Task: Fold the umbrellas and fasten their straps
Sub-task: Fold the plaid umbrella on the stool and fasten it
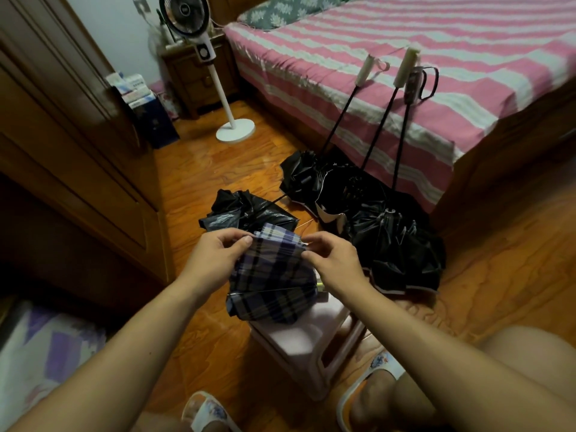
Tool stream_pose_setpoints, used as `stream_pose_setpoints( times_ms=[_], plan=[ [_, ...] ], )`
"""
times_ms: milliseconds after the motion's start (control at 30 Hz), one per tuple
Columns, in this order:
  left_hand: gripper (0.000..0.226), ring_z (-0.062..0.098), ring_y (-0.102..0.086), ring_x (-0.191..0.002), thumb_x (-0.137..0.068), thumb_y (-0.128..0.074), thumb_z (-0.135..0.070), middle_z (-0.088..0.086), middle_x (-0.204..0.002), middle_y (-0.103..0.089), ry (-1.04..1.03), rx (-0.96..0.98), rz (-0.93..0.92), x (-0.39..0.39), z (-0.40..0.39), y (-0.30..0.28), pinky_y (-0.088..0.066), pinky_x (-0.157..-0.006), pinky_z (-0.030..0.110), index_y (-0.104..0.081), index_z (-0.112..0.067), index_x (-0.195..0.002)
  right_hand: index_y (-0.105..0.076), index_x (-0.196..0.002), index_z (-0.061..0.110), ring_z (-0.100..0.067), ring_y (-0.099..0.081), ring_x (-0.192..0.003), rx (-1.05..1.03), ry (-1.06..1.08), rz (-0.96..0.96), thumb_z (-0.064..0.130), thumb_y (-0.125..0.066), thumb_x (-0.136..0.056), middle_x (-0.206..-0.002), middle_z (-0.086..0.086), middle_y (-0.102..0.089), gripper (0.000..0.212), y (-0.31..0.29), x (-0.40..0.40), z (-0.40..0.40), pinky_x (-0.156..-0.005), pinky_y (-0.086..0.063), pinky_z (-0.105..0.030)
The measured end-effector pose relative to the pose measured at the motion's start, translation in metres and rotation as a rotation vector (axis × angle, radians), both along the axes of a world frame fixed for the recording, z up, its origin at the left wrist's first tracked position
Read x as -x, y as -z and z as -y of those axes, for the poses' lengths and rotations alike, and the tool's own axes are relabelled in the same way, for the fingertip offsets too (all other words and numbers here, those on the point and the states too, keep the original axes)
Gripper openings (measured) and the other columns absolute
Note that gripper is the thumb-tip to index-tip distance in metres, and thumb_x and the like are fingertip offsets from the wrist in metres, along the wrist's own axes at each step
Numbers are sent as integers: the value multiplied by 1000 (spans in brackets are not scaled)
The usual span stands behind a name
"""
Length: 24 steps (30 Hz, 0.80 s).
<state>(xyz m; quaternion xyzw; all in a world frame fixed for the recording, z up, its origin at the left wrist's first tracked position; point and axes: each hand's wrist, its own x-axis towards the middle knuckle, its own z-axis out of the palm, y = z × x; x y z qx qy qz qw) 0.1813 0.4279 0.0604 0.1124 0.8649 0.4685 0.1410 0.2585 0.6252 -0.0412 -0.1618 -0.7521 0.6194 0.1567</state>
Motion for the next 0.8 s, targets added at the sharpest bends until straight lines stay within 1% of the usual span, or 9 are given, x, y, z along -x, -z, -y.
stream_pose_setpoints(
  times_ms=[100,233,300,400,467,567,667,733,800],
  plan=[
    [15,1,-67,-88,-101,-63,-25,-9,-96,-74,-4,14,-5,1,2,0,-46,-72,21,-78,-27,-99,-71,-103,40,-9,-68,-90,-2,2,7,10,-78,-86,-89,8,-71,35,1,1,0,-87,-58,-35],
    [16,-2,-67,-88,-100,-64,-24,-11,-95,-76,3,23,-2,2,11,4,-45,-71,17,-78,-30,-96,-70,-114,29,-2,-65,-86,21,-7,21,8,-76,-88,-89,8,-67,34,2,-4,2,-77,-52,-17],
    [17,-6,-67,-87,-100,-64,-23,-12,-95,-76,-10,6,4,2,15,8,-46,-71,16,-79,-29,-96,-68,-117,28,-3,-63,-89,2,-23,16,8,-77,-87,-96,6,-64,37,3,-5,2,-75,-49,-13],
    [17,-8,-66,-84,-101,-63,-21,-8,-98,-75,-32,-34,21,1,20,11,-47,-67,9,-79,-24,-98,-59,-111,35,-6,-58,-98,-50,-29,13,12,-82,-83,-112,8,-54,42,2,-5,2,-80,-48,-16],
    [17,-10,-65,-83,-101,-62,-20,-6,-101,-75,-31,-38,21,4,21,11,-47,-62,5,-78,-23,-99,-54,-98,32,-9,-57,-89,-45,9,28,13,-82,-82,-105,5,-55,37,3,-6,3,-74,-48,-20],
    [17,-14,-64,-80,-101,-62,-20,-8,-101,-73,-24,-39,33,8,18,9,-46,-58,4,-78,-23,-98,-53,-90,28,-13,-58,-80,-33,62,70,16,-76,-85,-90,1,-62,27,5,-10,2,-70,-50,-28],
    [16,-10,-65,-85,-101,-63,-21,-11,-97,-74,-6,-44,41,8,17,7,-46,-65,9,-78,-26,-97,-59,-94,30,-8,-65,-87,6,47,70,13,-74,-88,-93,7,-68,24,5,-12,3,-76,-53,-25],
    [16,-4,-68,-90,-100,-63,-23,-12,-96,-76,22,-44,42,8,16,6,-48,-74,17,-78,-28,-98,-62,-100,33,-1,-66,-91,6,-16,67,12,-74,-89,-96,10,-70,26,6,-11,5,-79,-52,-21],
    [15,2,-69,-93,-100,-64,-25,-13,-97,-76,51,-31,23,8,13,5,-51,-82,27,-79,-29,-99,-65,-105,31,-1,-67,-92,-15,-47,62,12,-73,-89,-97,11,-71,26,8,-10,9,-79,-53,-20]
  ],
)
